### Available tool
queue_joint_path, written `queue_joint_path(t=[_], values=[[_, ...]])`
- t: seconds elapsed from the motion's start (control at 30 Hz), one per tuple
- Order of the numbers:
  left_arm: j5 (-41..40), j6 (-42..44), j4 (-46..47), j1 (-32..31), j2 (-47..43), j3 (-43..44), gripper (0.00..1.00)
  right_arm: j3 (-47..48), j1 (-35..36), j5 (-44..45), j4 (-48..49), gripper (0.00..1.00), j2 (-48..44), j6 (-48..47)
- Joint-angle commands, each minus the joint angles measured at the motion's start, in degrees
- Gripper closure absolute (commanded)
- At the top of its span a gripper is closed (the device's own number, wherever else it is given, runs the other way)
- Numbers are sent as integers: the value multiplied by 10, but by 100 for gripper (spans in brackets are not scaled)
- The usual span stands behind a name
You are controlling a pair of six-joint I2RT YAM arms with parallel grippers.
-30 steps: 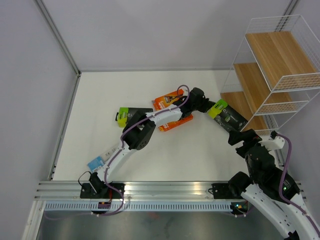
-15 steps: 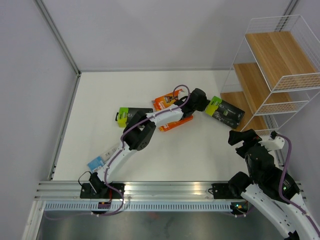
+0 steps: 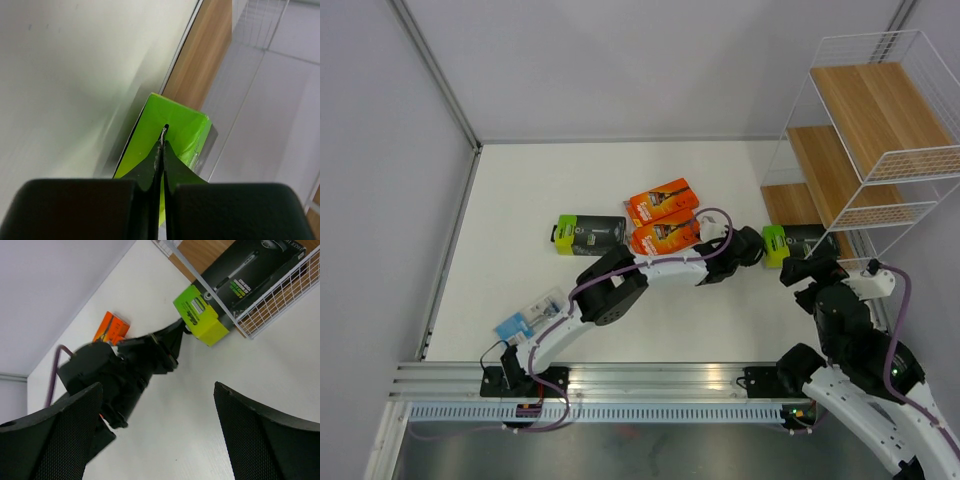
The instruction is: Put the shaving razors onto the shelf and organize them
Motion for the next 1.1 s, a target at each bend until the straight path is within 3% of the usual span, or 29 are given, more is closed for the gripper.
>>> queue_joint_path(t=[0.0, 0.13, 0.37, 0.73, 1.07], values=[[-23, 26, 123, -5, -56, -54, 98, 55, 0, 33, -32, 2, 1, 42], [-15, 84, 192, -24, -51, -69, 98, 75, 0, 26, -31, 2, 12, 20], [-4, 114, 214, -31, -16, -34, 98, 84, 0, 8, -27, 2, 28, -16], [73, 133, 185, -35, 47, 54, 98, 90, 0, 4, -24, 2, 19, -37], [87, 151, 173, -34, 63, 76, 98, 79, 0, 0, -15, 2, 16, -38]])
